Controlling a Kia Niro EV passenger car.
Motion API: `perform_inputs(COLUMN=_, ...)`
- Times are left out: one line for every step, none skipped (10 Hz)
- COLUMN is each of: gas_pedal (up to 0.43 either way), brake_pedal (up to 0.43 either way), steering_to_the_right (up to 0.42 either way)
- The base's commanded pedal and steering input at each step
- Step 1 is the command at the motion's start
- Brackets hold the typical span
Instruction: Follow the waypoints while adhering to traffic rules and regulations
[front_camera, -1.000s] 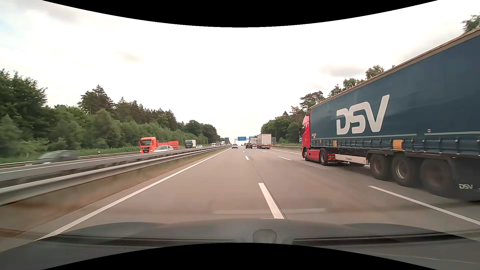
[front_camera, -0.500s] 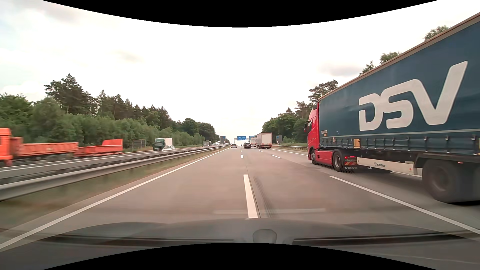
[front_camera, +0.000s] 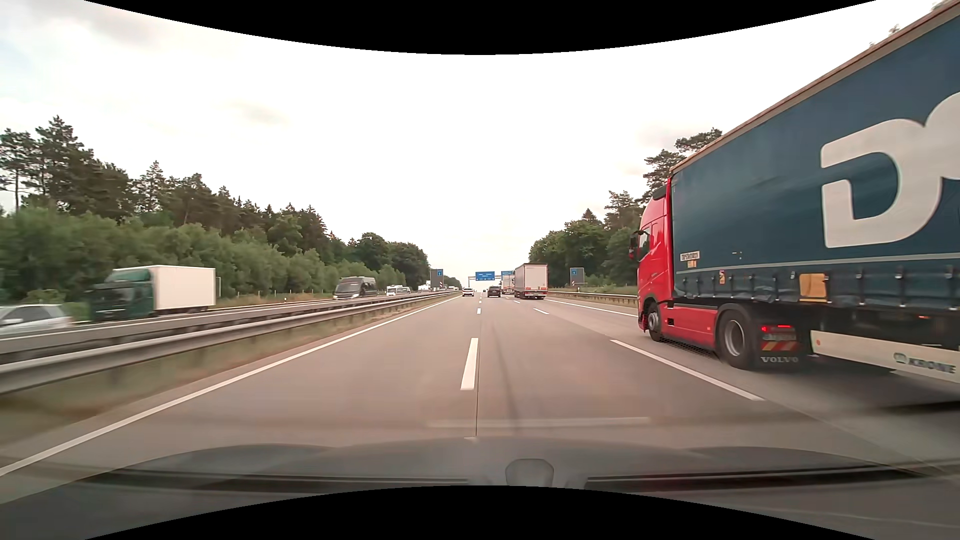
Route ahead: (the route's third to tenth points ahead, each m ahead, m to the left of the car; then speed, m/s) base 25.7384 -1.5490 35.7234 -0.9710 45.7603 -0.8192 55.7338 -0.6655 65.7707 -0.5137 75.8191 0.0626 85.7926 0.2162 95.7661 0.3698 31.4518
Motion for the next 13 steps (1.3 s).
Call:
perform_inputs(gas_pedal=0.169, brake_pedal=0.000, steering_to_the_right=-0.006)
perform_inputs(gas_pedal=0.169, brake_pedal=0.000, steering_to_the_right=-0.006)
perform_inputs(gas_pedal=0.169, brake_pedal=0.000, steering_to_the_right=-0.005)
perform_inputs(gas_pedal=0.169, brake_pedal=0.000, steering_to_the_right=-0.005)
perform_inputs(gas_pedal=0.169, brake_pedal=0.000, steering_to_the_right=-0.005)
perform_inputs(gas_pedal=0.169, brake_pedal=0.000, steering_to_the_right=-0.005)
perform_inputs(gas_pedal=0.169, brake_pedal=0.000, steering_to_the_right=-0.005)
perform_inputs(gas_pedal=0.169, brake_pedal=0.000, steering_to_the_right=-0.005)
perform_inputs(gas_pedal=0.169, brake_pedal=0.000, steering_to_the_right=-0.005)
perform_inputs(gas_pedal=0.169, brake_pedal=0.000, steering_to_the_right=-0.004)
perform_inputs(gas_pedal=0.169, brake_pedal=0.000, steering_to_the_right=-0.005)
perform_inputs(gas_pedal=0.169, brake_pedal=0.000, steering_to_the_right=-0.004)
perform_inputs(gas_pedal=0.169, brake_pedal=0.000, steering_to_the_right=-0.005)
